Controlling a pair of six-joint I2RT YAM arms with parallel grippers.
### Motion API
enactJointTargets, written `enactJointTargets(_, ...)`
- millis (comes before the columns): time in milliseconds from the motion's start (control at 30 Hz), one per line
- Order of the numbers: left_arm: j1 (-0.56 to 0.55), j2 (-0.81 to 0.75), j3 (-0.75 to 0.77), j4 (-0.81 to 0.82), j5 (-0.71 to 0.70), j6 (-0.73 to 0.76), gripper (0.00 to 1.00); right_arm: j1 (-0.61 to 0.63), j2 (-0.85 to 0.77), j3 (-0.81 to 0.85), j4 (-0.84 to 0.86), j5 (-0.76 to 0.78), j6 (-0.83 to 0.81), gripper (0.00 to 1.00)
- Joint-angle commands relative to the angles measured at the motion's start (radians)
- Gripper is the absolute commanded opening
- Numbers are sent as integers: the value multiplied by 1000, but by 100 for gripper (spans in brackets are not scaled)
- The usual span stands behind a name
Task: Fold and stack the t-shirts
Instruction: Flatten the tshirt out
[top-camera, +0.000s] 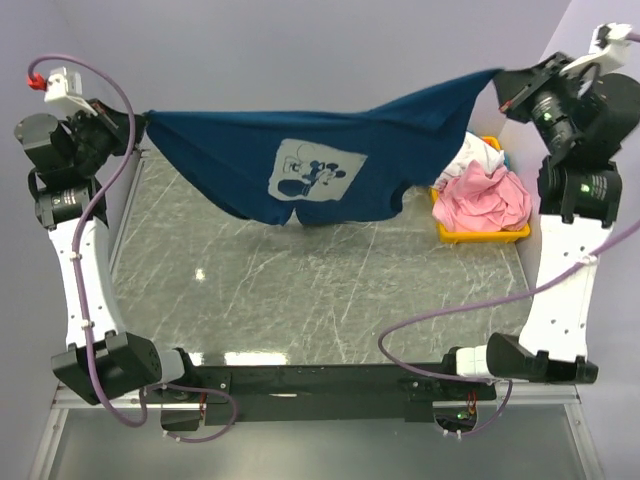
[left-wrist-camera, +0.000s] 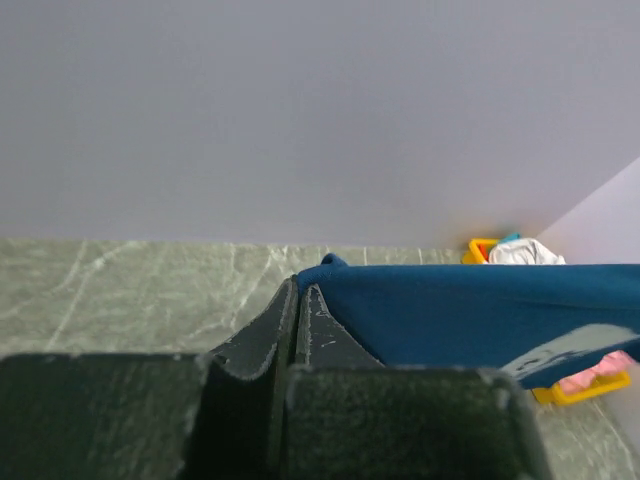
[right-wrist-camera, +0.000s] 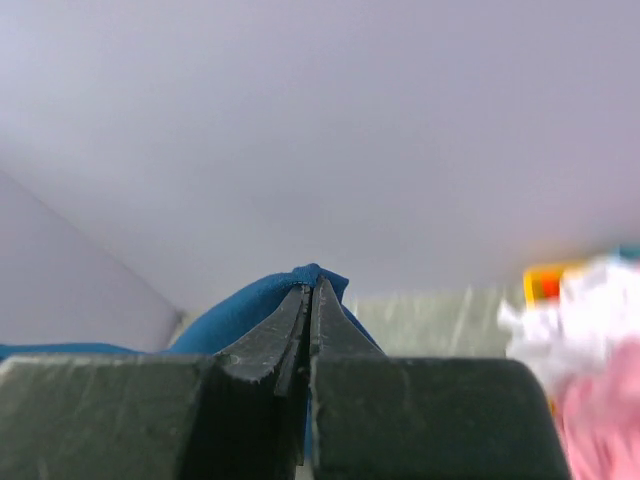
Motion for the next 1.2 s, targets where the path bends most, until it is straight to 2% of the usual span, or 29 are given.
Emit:
enactJointTargets(0, -5, -88, 113, -21, -105, 47, 0, -11, -97, 40, 272, 0, 12, 0)
enactJointTargets(233, -75, -194, 222, -16, -249, 72, 0, -12, -169, 101, 441, 46, 15, 0)
enactJointTargets(400, -88, -235, 200, 49, -286, 61, 0, -12, -56, 283, 438, 3, 101, 0)
enactJointTargets(500, -89, -191, 132, 39, -276, 43, 0, -12, 53, 316, 455, -43, 168, 0)
enactJointTargets(600, -88, -76, 48, 16, -204, 9, 0, -8, 185, 256, 489, -85, 227, 0)
enactJointTargets(633, -89, 11, 38, 10, -161, 6, 0, -5, 226, 244, 484, -97, 233, 0)
enactJointTargets(700, -92, 102, 37, 8, -110, -9, 0, 11, 364, 242, 425, -104, 207, 0)
enactJointTargets(733, -92, 192, 40, 13, -98, -11, 5, 14, 415, 250, 399, -111, 201, 0)
enactJointTargets(800, -98, 274, 54, 20, -65, -11, 15, 23, 552, 270, 340, -130, 198, 0)
enactJointTargets(833, -110, 344, 73, 22, -74, -3, 30, 26, 590, 275, 330, -140, 202, 0)
enactJointTargets(900, -121, 428, 113, 20, -95, -5, 46, 38, 676, 276, 310, -126, 183, 0)
enactJointTargets(933, -123, 450, 127, 14, -96, -6, 58, 43, 698, 273, 308, -118, 176, 1)
enactJointTargets(967, -127, 466, 138, -5, -99, -6, 64, 45, 742, 276, 306, -117, 173, 7)
enactJointTargets(1000, -132, 478, 147, -16, -108, 0, 68, 46, 765, 282, 287, -118, 175, 32)
enactJointTargets(1033, -137, 484, 146, -35, -116, 10, 73, 46, 786, 293, 273, -118, 173, 43)
enactJointTargets(1067, -140, 483, 138, -67, -124, 20, 74, 48, 817, 299, 257, -117, 170, 56)
enactJointTargets(1100, -147, 473, 105, -82, -143, 39, 75, 49, 822, 290, 238, -117, 150, 75)
enactJointTargets(1167, -155, 431, 54, -113, -156, 55, 76, 58, 790, 203, 237, -106, 123, 82)
